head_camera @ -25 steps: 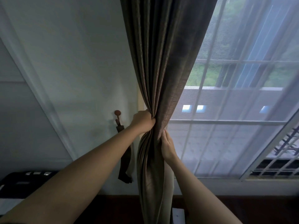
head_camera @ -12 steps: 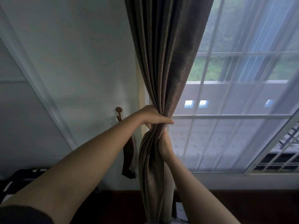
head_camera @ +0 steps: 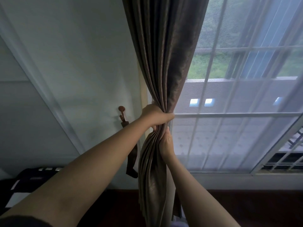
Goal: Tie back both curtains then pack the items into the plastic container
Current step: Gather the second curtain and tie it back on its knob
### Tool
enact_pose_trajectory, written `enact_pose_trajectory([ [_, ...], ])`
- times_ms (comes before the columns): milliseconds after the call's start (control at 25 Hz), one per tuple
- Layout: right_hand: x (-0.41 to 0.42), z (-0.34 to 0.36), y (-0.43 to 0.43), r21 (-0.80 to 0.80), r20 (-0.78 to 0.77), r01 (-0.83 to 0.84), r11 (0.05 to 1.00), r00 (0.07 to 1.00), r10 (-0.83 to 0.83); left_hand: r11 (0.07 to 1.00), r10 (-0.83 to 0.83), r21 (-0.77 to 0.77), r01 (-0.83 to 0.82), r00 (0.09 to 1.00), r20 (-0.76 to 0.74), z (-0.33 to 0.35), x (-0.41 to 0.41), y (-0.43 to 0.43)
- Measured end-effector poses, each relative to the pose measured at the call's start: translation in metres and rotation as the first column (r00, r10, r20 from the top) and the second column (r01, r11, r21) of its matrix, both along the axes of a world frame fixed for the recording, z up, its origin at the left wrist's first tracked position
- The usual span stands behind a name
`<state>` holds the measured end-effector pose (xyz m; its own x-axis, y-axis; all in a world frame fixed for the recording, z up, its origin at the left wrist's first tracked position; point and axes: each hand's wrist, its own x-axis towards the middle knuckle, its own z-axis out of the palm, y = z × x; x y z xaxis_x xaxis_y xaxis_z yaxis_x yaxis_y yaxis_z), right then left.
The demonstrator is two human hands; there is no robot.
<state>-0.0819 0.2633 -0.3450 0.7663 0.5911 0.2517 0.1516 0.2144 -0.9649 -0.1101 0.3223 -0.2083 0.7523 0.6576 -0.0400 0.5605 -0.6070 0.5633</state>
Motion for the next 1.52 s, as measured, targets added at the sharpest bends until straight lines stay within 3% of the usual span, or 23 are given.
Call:
enact_pose_trajectory([
  [200,0.000,0.003,-0.003,-0.009,-0.065,-0.053,0.999,0.996,0.053,0.975,0.165,0.125,-0.184,0.975,0.146,-0.008,0.002,-0.014],
  [320,-0.004,0.006,0.002,-0.028,-0.102,-0.099,0.995,0.990,0.096,0.939,0.145,0.253,-0.234,0.934,0.326,-0.014,0.001,-0.012],
  [480,-0.010,0.006,0.009,-0.023,-0.145,-0.182,0.983,0.974,0.177,0.977,0.211,-0.125,-0.171,0.834,0.510,-0.024,-0.007,-0.009],
  [600,-0.025,0.012,0.018,0.037,-0.147,-0.283,0.958,0.947,0.285,0.957,0.283,-0.216,-0.194,0.782,0.556,-0.025,-0.029,0.005],
  [720,-0.025,0.008,0.033,0.105,-0.267,-0.323,0.941,0.902,0.340,0.937,0.345,-0.269,-0.222,0.703,0.621,-0.021,-0.058,0.028],
  [840,-0.006,-0.005,0.049,-0.124,-0.251,-0.311,0.942,0.929,0.273,0.931,0.365,-0.240,-0.275,0.678,0.638,-0.016,-0.084,0.053],
  [1040,0.016,-0.032,0.091,-0.539,-0.044,-0.330,0.775,0.930,0.366,0.908,0.403,-0.188,-0.375,0.654,0.640,-0.011,-0.114,0.092],
  [1240,0.012,-0.039,0.137,-0.679,0.156,-0.156,0.717,0.924,0.348,0.933,0.339,-0.144,-0.330,0.674,0.656,-0.007,-0.129,0.109],
  [1520,0.015,-0.055,0.172,-0.745,0.199,-0.029,0.666,0.944,0.264,0.957,0.244,-0.040,-0.287,0.726,0.643,-0.004,-0.142,0.128],
])
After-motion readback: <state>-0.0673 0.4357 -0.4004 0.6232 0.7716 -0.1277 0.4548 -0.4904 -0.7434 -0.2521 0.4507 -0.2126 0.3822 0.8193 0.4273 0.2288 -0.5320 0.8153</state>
